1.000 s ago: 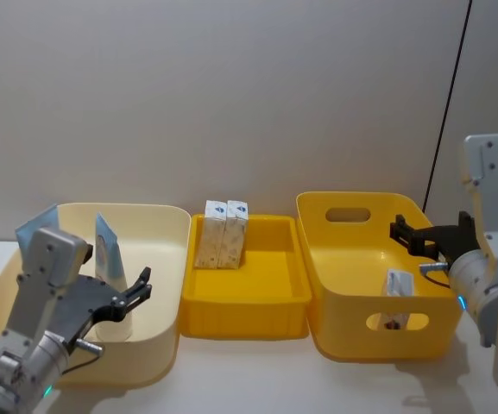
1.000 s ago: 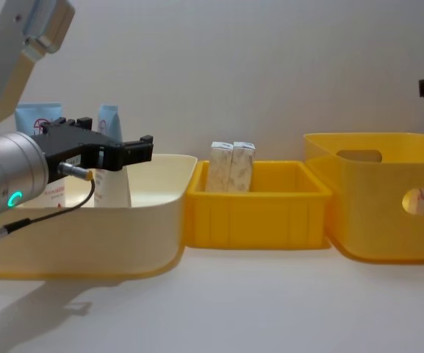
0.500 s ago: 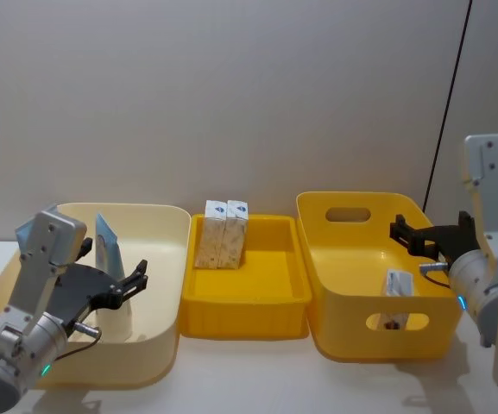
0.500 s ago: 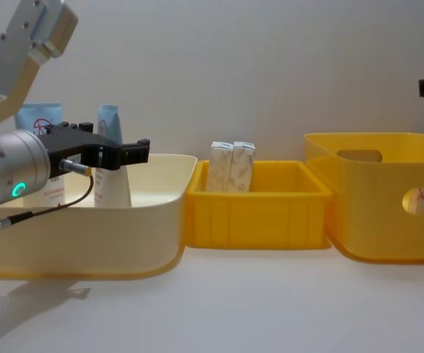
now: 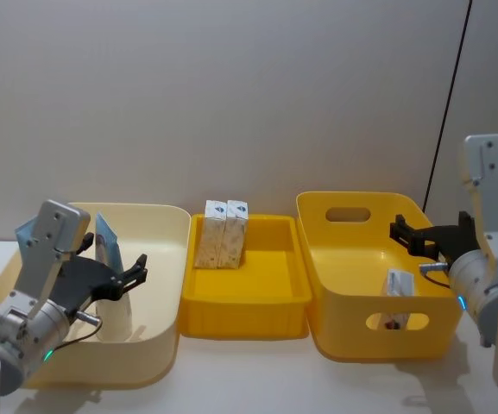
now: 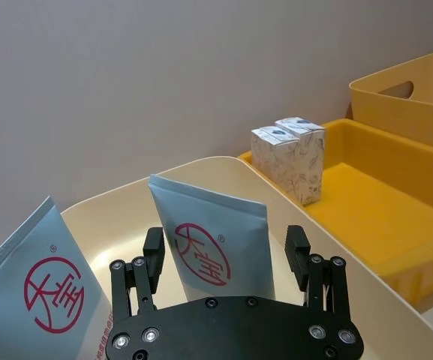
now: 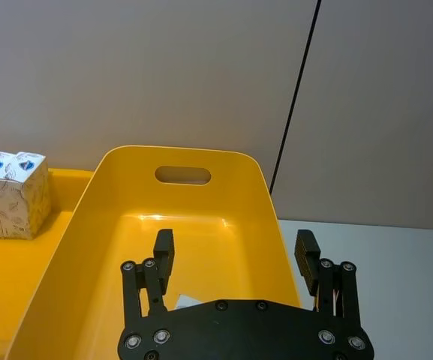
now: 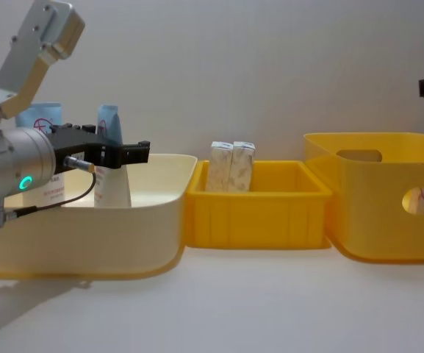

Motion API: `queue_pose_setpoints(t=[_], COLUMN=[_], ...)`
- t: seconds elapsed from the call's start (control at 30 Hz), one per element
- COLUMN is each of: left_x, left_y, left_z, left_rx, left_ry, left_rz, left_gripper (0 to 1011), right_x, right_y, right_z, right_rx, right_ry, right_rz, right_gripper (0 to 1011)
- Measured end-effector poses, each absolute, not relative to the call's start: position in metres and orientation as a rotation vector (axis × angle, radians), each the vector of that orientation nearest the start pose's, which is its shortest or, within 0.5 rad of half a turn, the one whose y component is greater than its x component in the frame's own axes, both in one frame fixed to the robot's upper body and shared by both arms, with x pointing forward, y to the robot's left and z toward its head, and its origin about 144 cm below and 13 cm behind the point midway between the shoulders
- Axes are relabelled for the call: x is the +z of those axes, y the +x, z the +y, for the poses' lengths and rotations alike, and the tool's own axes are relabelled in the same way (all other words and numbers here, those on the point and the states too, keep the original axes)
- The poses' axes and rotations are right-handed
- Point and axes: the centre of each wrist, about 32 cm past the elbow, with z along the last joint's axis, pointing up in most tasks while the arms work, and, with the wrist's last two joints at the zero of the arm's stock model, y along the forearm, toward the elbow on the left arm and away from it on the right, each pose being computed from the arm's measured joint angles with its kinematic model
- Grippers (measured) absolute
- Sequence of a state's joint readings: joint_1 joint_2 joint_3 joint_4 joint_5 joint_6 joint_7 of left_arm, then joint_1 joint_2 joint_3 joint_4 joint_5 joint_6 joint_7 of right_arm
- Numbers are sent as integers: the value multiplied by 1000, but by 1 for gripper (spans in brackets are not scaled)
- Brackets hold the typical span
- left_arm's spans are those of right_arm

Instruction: Bimanual collaborative sorting of washing and personal care products

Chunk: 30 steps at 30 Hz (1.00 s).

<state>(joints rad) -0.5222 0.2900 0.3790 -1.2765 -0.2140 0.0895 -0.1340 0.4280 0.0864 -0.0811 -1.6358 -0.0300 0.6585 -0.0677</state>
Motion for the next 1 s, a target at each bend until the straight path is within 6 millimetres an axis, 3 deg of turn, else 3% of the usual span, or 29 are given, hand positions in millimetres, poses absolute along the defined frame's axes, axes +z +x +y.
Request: queue_pose_setpoints(t=[0.23, 0.67, 0.7, 0.8, 0.83, 1.0], left_x=[1233, 1234, 1234, 1234, 1234, 1234], left_y=[590, 594, 594, 594, 594, 595], left_z=[229, 229, 229, 229, 229, 229], left_rx=[1193, 1193, 1193, 1193, 1193, 1192], left_ry=[139, 146, 146, 147, 147, 148], left_rz=[-188, -185, -185, -185, -185, -185], left_gripper=[916, 529, 460, 400, 335, 234], right_x=[1316, 1316, 1316, 1316, 1317, 1316], right_y=[546, 546, 546, 546, 546, 546], right_z=[-225, -225, -225, -225, -225, -225], right_rx=[-1619, -1619, -1619, -1619, -1619, -1619], right_ry=[-244, -244, -244, -244, -244, -244], right_rz=[13, 13, 13, 13, 13, 13], right_gripper=[1001, 1001, 1001, 1001, 1001, 1001])
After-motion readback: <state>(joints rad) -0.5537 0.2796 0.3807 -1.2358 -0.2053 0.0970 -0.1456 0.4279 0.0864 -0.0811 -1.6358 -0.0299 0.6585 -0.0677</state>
